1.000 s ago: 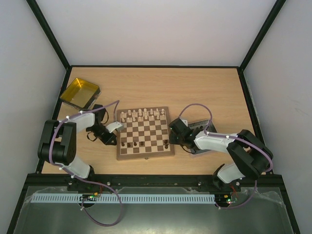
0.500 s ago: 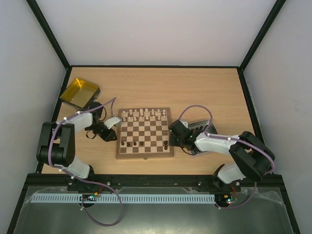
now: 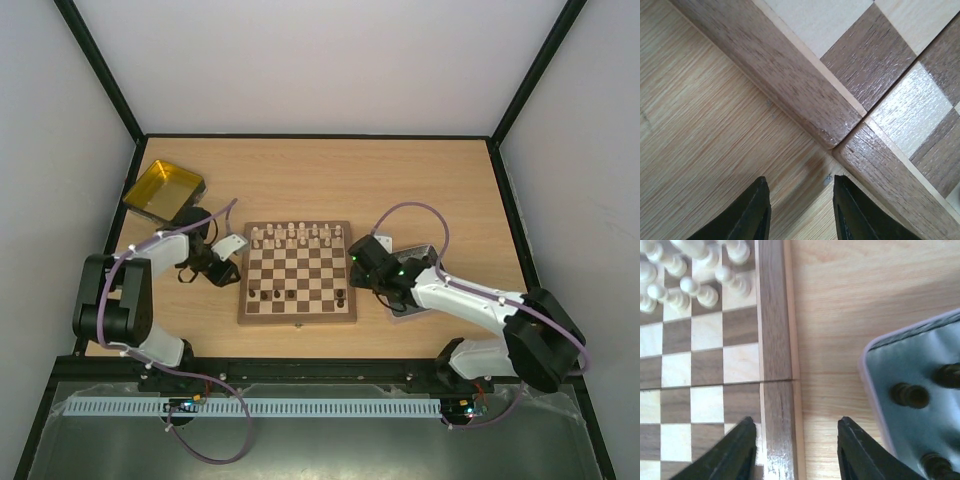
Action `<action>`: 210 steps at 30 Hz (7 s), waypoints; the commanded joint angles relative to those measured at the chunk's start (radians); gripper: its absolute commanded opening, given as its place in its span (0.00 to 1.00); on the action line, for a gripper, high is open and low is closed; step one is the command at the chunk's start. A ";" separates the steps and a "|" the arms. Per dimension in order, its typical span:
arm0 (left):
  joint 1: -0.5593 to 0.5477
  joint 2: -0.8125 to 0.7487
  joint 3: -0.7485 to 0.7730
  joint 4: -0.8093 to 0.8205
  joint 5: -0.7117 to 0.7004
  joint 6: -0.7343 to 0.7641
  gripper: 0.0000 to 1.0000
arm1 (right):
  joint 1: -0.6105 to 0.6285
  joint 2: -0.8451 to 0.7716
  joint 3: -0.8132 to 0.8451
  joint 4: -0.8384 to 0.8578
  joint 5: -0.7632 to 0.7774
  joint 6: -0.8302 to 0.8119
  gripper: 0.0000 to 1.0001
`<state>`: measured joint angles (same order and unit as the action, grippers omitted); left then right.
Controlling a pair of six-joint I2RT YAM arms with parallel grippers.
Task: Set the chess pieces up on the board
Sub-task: Adjust the chessboard at the center of the board, then move the storage box to the center of the board, then pick up the chess piece from the storage box, then place the chess piece on the chessboard.
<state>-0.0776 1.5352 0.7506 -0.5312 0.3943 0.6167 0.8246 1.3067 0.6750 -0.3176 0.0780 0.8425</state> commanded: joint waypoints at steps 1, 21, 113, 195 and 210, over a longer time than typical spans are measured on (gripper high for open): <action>0.012 -0.037 -0.023 0.004 -0.011 -0.011 0.37 | -0.032 -0.055 0.036 -0.107 0.082 -0.010 0.46; 0.012 -0.200 -0.050 -0.003 0.007 -0.066 0.39 | -0.144 0.097 0.102 -0.055 0.041 -0.086 0.42; 0.107 -0.410 -0.013 0.056 0.057 -0.197 0.98 | -0.222 -0.195 0.052 -0.320 -0.026 -0.051 0.35; 0.105 -0.389 -0.012 0.053 0.074 -0.199 1.00 | 0.067 -0.005 0.255 -0.368 -0.016 -0.023 0.02; 0.104 -0.388 -0.011 0.057 0.075 -0.202 1.00 | 0.234 0.296 0.484 -0.386 -0.100 -0.110 0.02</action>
<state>0.0231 1.1427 0.7506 -0.4801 0.4557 0.4183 1.0485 1.5543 1.0924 -0.6605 0.0032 0.7742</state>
